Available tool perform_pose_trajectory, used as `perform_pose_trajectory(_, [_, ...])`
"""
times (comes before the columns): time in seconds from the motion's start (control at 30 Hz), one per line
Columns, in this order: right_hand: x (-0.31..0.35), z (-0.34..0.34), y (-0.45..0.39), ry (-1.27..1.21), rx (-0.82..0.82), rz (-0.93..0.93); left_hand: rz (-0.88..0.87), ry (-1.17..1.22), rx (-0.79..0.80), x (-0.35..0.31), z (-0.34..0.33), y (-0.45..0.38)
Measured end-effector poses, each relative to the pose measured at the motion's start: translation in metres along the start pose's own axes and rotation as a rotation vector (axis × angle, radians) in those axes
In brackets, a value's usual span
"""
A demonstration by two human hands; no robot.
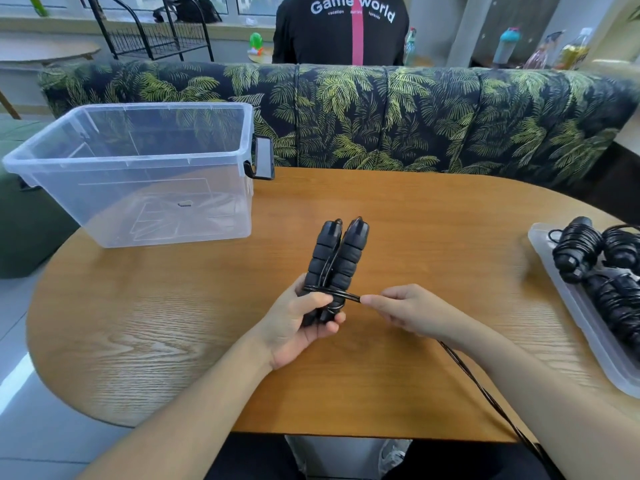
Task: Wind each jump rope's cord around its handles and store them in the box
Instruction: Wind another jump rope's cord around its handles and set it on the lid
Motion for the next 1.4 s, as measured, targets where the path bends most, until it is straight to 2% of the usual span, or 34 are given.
perform_pose_trajectory(0.13, [-0.008,0.012,-0.008,0.065,-0.084,-0.073,-0.067,-0.052,-0.021,-0.004,0.003,-0.001])
perform_pose_trajectory(0.3, [0.007,0.014,-0.012,0.089,-0.083,0.014,-0.052,-0.005,0.038,-0.004,-0.001,-0.003])
perform_pose_trajectory(0.4, [0.023,-0.013,-0.004,-0.050,0.133,0.095,0.001,0.157,0.102,-0.006,0.002,-0.004])
perform_pose_trajectory(0.5, [0.027,-0.029,0.006,-0.244,0.374,0.078,0.044,0.251,0.199,-0.008,0.001,0.000])
perform_pose_trajectory(0.6, [0.022,-0.033,0.005,-0.201,0.410,0.041,0.053,0.238,0.264,-0.007,-0.003,0.005])
perform_pose_trajectory(0.67, [0.023,-0.029,0.001,-0.086,0.349,0.046,0.043,0.153,0.267,-0.004,-0.003,0.005])
perform_pose_trajectory(0.77, [0.032,-0.013,-0.002,0.083,0.296,0.154,0.094,-0.071,0.295,0.008,-0.007,0.008])
perform_pose_trajectory(0.87, [0.030,-0.002,-0.005,0.173,0.365,0.075,0.125,-0.339,0.332,0.021,-0.012,0.011])
perform_pose_trajectory(0.93, [0.029,0.000,-0.008,0.248,0.420,0.065,0.117,-0.433,0.331,0.021,-0.016,0.012])
perform_pose_trajectory(1.07, [0.019,0.005,-0.026,0.461,0.392,-0.002,0.035,-0.629,0.282,0.012,-0.015,0.005])
perform_pose_trajectory(1.27, [0.039,0.010,-0.039,0.309,0.299,-0.213,-0.135,-1.044,0.254,-0.023,-0.020,0.005])
perform_pose_trajectory(1.4, [0.067,0.010,-0.036,0.171,0.281,-0.169,-0.169,-1.209,0.211,-0.034,-0.015,0.002])
Point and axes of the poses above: each hand's wrist, its own y-axis away from the middle knuckle, its own z-axis out of the back of the hand, x = y × z, the point moved 9 cm from there along -y, towards the middle knuckle, and after that the axes turned 15 degrees about -x, right-handed, at the moved point
